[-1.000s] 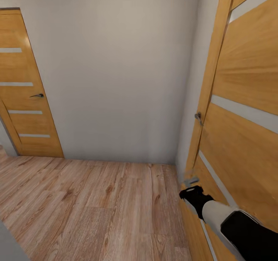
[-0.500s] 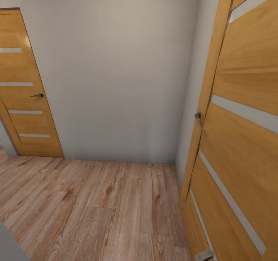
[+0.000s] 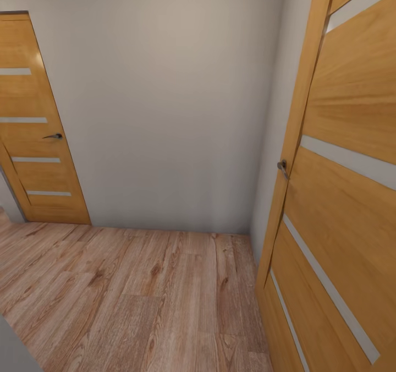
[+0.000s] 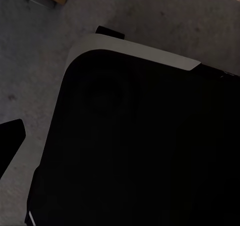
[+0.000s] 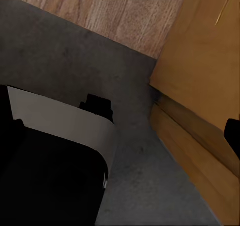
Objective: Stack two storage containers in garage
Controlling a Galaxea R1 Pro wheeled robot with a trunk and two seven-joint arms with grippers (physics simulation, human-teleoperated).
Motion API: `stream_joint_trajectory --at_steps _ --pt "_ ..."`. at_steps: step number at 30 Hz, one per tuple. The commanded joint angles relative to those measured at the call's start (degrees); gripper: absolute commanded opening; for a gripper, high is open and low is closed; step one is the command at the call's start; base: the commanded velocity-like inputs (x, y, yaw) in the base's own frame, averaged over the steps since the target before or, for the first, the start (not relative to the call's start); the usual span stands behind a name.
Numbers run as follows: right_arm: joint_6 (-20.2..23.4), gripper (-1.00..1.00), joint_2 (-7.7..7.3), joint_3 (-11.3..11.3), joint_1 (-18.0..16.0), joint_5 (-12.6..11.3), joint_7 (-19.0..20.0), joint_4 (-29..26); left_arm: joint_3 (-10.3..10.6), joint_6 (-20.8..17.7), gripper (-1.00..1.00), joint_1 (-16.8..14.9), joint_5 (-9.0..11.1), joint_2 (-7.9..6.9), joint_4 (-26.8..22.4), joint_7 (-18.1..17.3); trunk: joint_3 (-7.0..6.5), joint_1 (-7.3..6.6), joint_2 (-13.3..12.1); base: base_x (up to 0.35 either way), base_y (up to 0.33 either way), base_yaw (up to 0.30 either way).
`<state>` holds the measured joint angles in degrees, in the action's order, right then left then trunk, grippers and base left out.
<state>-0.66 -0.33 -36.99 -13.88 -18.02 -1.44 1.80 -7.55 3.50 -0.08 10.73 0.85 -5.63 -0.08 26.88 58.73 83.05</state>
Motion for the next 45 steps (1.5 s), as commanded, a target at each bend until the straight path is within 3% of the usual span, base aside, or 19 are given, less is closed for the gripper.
stream_joint_trajectory --at_steps 1,8,15,23,45 --pt "-1.1 1.0 -0.2 -0.5 0.4 -0.6 -0.1 0.1 -0.4 0.1 1.0 0.0 0.1 0.03 0.0 0.0 0.05 0.0 0.0 0.0 0.0 0.0" --pt "-2.9 1.0 -0.73 -0.4 2.8 -1.0 -0.1 0.1 -0.4 0.2 1.0 0.0 0.1 0.03 -0.1 0.0 0.05 0.0 0.0 0.0 0.0 0.0" --pt "-7.9 1.0 -0.74 -0.3 5.6 -1.1 -0.1 0.1 -0.5 0.2 1.0 0.0 0.0 0.17 -0.2 0.0 0.05 0.0 0.0 0.0 0.0 0.0" --pt "-8.0 1.0 -0.72 -0.3 5.7 -1.1 -0.1 0.1 -0.4 0.1 1.0 0.0 0.1 0.07 -0.1 0.0 0.05 0.0 0.0 0.092 0.0 0.0" --pt "-8.1 1.0 -1.77 -0.4 5.7 -0.6 -0.1 0.1 -0.4 0.1 1.0 0.0 0.2 0.01 0.0 0.0 0.05 0.0 0.0 0.317 0.0 0.0"
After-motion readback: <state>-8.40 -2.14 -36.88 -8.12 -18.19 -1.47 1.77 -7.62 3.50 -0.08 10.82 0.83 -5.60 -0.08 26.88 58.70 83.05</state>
